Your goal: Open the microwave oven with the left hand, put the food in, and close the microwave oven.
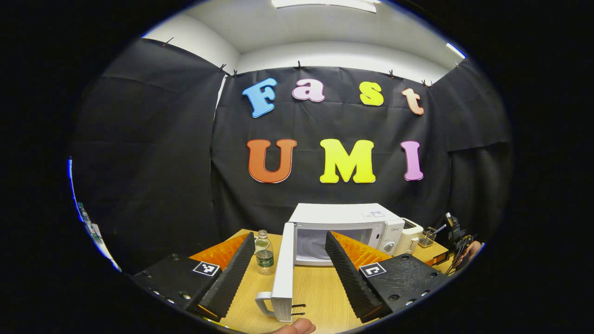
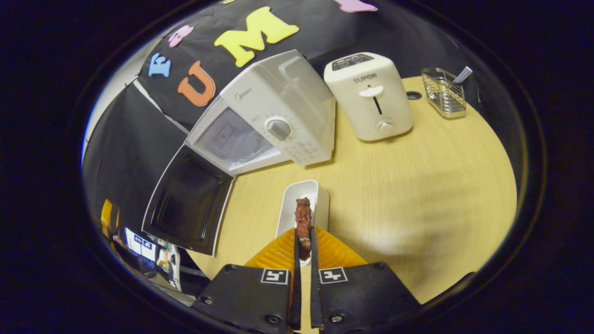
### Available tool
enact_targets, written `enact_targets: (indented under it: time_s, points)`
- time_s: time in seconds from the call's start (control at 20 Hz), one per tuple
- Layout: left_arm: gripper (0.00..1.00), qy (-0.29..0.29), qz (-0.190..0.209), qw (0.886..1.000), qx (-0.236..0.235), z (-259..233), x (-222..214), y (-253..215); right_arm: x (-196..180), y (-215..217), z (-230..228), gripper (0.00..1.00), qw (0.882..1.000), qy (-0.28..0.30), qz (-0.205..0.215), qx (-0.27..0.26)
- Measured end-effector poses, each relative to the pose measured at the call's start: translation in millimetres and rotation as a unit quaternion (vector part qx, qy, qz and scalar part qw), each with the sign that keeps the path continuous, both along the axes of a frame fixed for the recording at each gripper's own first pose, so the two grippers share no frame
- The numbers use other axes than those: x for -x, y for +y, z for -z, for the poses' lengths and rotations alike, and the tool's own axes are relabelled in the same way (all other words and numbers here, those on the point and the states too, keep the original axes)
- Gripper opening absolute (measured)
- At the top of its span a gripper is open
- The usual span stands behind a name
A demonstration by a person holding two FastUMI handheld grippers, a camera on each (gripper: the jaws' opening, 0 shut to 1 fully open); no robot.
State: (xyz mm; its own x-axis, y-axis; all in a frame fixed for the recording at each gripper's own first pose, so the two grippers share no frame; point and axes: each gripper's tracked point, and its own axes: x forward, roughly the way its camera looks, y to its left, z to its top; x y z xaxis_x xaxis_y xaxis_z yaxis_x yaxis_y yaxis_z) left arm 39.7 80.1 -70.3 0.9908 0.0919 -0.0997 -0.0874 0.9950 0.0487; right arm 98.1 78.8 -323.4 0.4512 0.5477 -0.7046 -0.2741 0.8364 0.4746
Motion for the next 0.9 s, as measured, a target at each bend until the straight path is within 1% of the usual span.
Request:
enact_targets:
  time_s: [0.2, 0.35, 0.5, 0.6, 0.75, 0.9]
  points:
    - [0.94, -0.009, 0.005, 1.000, 0.007, -1, 10, 5, 8, 3, -28, 0.11, 0.998, -0.054, 0.001, 0.036]
    - [0.94, -0.011, 0.017, 1.000, 0.007, -1, 18, 4, 18, 22, -46, 0.11, 0.993, -0.096, -0.010, 0.062]
    - [0.94, -0.016, 0.027, 0.999, 0.005, 0, 23, 4, 28, 53, -56, 0.11, 0.990, -0.121, -0.019, 0.069]
    - [0.93, -0.017, 0.024, 1.000, 0.004, 1, 25, 10, 30, 73, -59, 0.11, 0.988, -0.134, -0.025, 0.077]
    - [0.94, -0.011, 0.027, 1.000, 0.010, 7, 27, 14, 27, 107, -61, 0.11, 0.982, -0.161, -0.030, 0.097]
    - [0.94, -0.011, 0.027, 0.999, 0.021, 10, 29, 22, 17, 144, -69, 0.11, 0.977, -0.189, -0.026, 0.092]
